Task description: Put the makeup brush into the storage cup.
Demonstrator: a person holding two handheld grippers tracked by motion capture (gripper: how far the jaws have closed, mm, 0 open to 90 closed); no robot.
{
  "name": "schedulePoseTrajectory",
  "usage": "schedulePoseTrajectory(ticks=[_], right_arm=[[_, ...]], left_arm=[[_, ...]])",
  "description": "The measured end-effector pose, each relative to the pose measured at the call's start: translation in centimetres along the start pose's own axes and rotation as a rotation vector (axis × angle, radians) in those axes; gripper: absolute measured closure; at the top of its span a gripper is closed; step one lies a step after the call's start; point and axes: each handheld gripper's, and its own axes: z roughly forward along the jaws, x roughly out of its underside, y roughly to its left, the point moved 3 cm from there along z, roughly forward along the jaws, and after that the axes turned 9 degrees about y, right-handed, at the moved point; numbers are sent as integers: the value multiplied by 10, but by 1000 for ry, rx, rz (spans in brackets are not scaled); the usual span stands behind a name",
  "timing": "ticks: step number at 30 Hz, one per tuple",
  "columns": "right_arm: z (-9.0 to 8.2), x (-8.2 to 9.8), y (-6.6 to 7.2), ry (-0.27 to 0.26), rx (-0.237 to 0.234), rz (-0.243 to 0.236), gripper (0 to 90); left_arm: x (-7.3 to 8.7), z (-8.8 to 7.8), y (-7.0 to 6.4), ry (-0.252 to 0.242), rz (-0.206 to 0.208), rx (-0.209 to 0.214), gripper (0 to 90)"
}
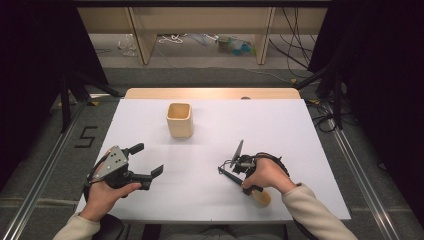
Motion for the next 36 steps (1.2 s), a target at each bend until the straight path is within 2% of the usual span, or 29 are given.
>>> schedulePoseTrajectory(ticks=[1, 3, 5, 6, 7, 9, 10, 11, 15, 19, 20, 25, 27, 28, 29, 30, 31, 32, 33, 36], right_arm=[[0, 1, -2, -6, 6, -20, 634], [-1, 2, -2, 2, -3, -14, 635], [-1, 3, -6, -17, 11, -49, 635], [-2, 3, -4, -9, -6, -29, 636], [-4, 3, -5, -7, -11, -29, 636], [-4, 4, -8, -15, 16, -65, 636], [-4, 5, -9, -22, 8, -73, 636], [-5, 6, -11, -25, 31, -103, 636], [-5, 8, -13, -21, 38, -135, 637], [-6, 8, -13, -24, 50, -148, 637], [-6, 8, -14, -35, 59, -168, 638], [-11, 9, -15, -59, 61, -174, 638], [-14, 9, -13, -56, 47, -147, 639], [-14, 9, -14, -65, 45, -154, 639], [-15, 8, -10, -81, 26, -119, 639], [-15, 8, -11, -84, 36, -125, 639], [-16, 9, -13, -73, 51, -153, 639], [-17, 9, -13, -79, 46, -153, 639], [-18, 8, -11, -93, 28, -132, 639], [-23, 7, -12, -107, 29, -172, 638]], left_arm=[[0, 1, 0, -8, -10, 5, 15], [0, 0, 0, 0, -4, -1, 16], [0, 0, 0, -1, -6, 0, 17], [0, 0, 0, -1, -9, -1, 17], [0, 0, 0, 0, -8, 0, 17], [0, 0, 0, 0, -8, 0, 18], [0, 0, 0, 0, -8, 0, 18], [0, 0, 0, 1, -7, -1, 18], [0, 0, 0, 1, -8, 0, 19], [0, 0, 0, 2, -7, 0, 19], [0, 0, -1, 2, -8, 1, 20], [0, 0, 0, 3, -5, 1, 20], [0, 0, 0, 2, -6, 1, 20], [0, 0, 0, 3, -4, 1, 21], [0, 0, -1, 3, -7, 2, 22], [0, 0, -1, 4, -6, 3, 22], [0, 1, -2, 3, -6, 5, 23], [0, 2, -3, 5, 2, 8, 25], [0, 2, -4, 9, 1, 13, 29], [0, 6, -9, 24, 25, 45, 39]])
